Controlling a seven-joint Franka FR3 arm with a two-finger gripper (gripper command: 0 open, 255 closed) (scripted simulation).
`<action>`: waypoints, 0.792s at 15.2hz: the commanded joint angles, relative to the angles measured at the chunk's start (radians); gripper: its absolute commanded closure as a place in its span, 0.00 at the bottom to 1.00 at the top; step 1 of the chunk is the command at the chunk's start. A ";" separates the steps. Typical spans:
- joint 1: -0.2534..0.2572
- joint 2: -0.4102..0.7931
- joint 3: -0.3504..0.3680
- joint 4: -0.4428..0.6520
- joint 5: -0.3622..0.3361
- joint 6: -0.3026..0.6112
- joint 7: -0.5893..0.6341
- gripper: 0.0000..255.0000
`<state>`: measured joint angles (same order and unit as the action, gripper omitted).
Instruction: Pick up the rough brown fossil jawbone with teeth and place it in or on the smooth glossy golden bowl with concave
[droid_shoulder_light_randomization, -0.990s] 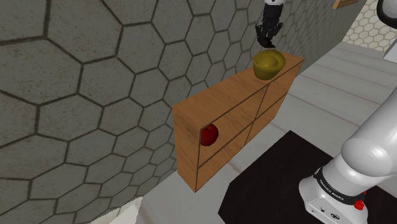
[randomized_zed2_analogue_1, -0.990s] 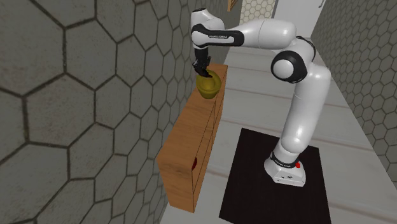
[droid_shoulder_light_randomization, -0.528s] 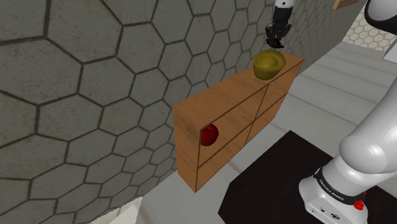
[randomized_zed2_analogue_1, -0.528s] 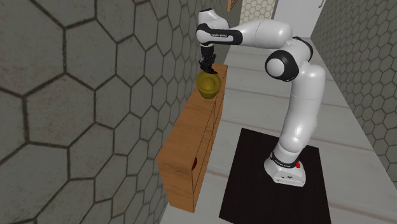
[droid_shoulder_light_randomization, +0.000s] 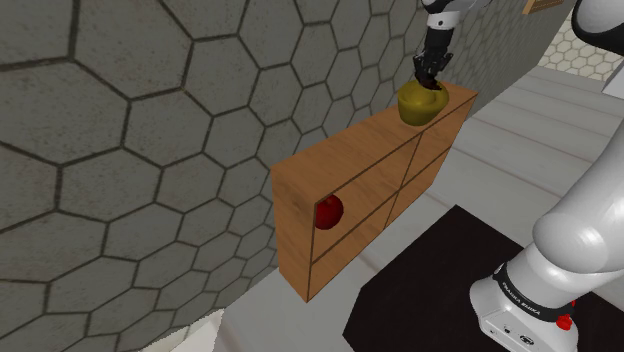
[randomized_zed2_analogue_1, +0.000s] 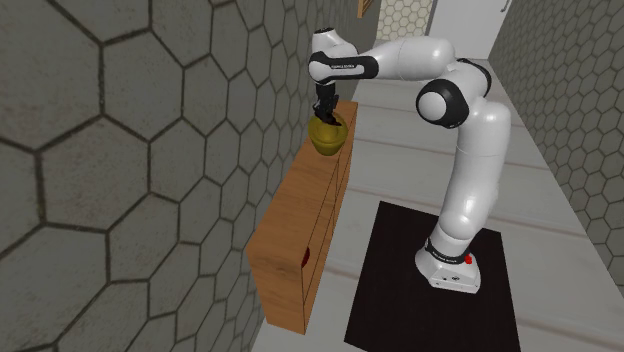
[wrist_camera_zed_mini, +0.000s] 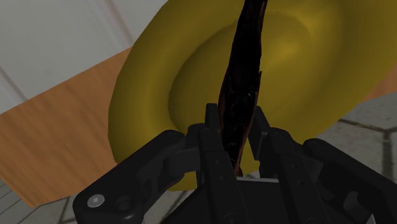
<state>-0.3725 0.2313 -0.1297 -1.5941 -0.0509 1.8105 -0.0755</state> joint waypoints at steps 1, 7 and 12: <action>0.001 0.000 0.000 -0.024 0.000 0.025 0.002 1.00; 0.001 0.001 0.000 -0.029 0.000 0.030 0.003 1.00; 0.001 0.000 0.000 -0.029 0.000 0.030 0.003 0.00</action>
<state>-0.3719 0.2318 -0.1293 -1.6234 -0.0514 1.8409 -0.0728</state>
